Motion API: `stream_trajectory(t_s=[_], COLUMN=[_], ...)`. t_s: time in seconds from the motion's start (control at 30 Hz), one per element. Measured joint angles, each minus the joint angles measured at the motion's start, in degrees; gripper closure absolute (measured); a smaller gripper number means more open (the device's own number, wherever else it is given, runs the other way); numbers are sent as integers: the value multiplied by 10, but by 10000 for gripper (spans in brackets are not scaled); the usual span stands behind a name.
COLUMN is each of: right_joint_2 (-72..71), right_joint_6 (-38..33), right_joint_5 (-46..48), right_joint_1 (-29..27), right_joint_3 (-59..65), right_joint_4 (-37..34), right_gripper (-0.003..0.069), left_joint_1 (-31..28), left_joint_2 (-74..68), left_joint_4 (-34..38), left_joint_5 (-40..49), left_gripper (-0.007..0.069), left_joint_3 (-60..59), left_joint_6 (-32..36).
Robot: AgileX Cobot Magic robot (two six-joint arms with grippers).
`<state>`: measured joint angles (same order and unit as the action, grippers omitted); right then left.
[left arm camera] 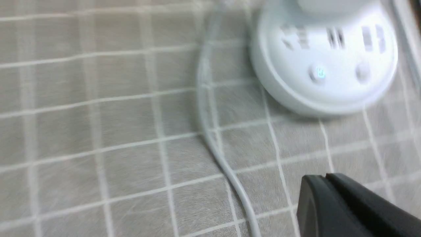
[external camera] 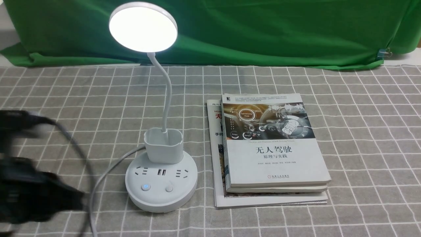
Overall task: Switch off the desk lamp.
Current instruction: Use the left arm to press the button switch on the lamp holder
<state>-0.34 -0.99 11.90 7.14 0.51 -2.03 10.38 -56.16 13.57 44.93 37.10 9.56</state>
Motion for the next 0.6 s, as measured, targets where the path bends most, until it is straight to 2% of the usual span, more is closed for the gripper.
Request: stream_trajectory(t_s=[0.13, 0.27, 0.33, 0.5, 0.6], right_joint_2=[0, 0, 0, 0, 0], right_joint_6=[0, 0, 0, 0, 0], right_joint_5=[0, 0, 0, 0, 0], right_joint_1=[0, 0, 0, 0, 0], right_joint_3=[0, 0, 0, 0, 0], right_joint_4=[0, 0, 0, 0, 0], right_gripper=[622, 622, 622, 622, 622], left_joint_1=[99, 160, 208, 261, 275], left_joint_2=[-102, -160, -202, -262, -293], left_joint_4=[-67, -87, -93, -115, -122], left_joint_5=[-9, -14, -17, -17, -18], left_gripper=[624, 624, 624, 624, 624], left_joint_3=[30, 61, 93, 155, 189], left_joint_6=[-77, -130, -177, -240, -256])
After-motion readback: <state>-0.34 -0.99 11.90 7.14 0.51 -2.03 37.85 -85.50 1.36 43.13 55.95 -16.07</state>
